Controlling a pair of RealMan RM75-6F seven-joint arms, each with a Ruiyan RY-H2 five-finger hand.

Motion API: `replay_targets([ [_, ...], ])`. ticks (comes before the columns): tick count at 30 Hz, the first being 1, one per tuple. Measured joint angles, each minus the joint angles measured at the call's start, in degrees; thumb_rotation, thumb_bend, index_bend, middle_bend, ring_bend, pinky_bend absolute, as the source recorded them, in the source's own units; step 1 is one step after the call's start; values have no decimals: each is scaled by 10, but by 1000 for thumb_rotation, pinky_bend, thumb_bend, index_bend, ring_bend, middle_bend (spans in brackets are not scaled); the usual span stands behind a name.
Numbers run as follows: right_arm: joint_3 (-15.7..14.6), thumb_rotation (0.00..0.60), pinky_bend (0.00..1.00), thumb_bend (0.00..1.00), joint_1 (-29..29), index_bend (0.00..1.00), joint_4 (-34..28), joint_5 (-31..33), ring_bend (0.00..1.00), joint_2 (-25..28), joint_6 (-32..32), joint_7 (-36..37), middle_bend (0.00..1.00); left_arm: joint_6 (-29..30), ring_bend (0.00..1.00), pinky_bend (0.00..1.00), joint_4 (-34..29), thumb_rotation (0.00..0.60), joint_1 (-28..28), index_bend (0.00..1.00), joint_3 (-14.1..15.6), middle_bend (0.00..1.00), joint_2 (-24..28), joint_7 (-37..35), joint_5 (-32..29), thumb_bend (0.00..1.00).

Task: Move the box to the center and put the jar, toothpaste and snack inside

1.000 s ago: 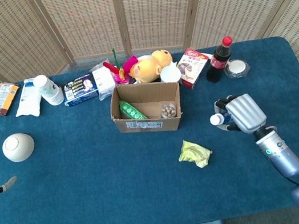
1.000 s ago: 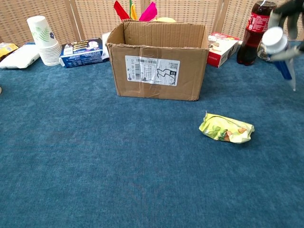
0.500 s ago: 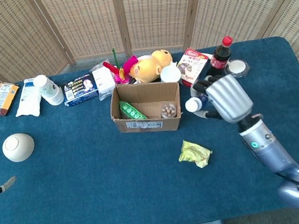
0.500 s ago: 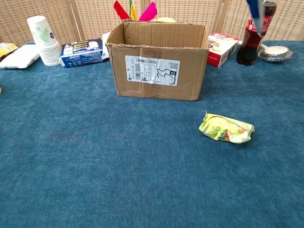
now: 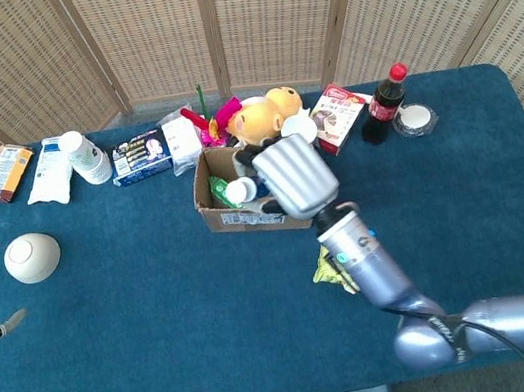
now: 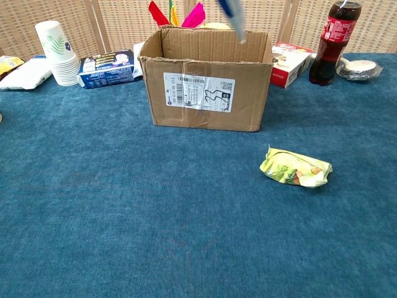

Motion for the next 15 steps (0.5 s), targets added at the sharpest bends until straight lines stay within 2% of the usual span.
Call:
replay_targets([
  [4, -14, 600, 696, 421, 14, 572, 54, 16, 545, -45, 8, -8, 570, -7, 0, 66, 2, 600, -2, 0, 0, 0, -2, 0, -5, 243],
  [6, -20, 600, 691, 380, 17, 531, 78, 20, 508, -58, 10, -7, 538, -8, 0, 66, 3, 600, -3, 0, -1, 0, -2, 1, -8, 243],
  [7, -23, 600, 677, 307, 18, 427, 92, 22, 455, -63, 10, -4, 482, -8, 0, 67, 3, 600, -3, 0, -1, 0, -3, 0, -9, 243],
  [8, -25, 600, 651, 204, 18, 270, 100, 24, 378, -65, 9, 0, 388, -9, 0, 67, 4, 600, -3, 0, -2, 0, -3, 0, -9, 242],
  [10, -27, 600, 588, 55, 16, 48, 105, 33, 235, -63, -1, 12, 208, -10, 0, 67, 4, 600, -3, 0, -2, 0, -3, 1, -11, 242],
  [12, -27, 600, 538, 4, 14, 0, 102, 46, 142, -55, -14, 19, 95, -12, 0, 67, 4, 600, -4, 0, -2, 0, -4, 3, -11, 243],
  [15, -25, 600, 461, 0, 7, 0, 95, 58, 74, -32, -23, 32, 35, -13, 0, 67, 2, 600, -5, 0, -1, 0, -5, 8, -9, 242],
])
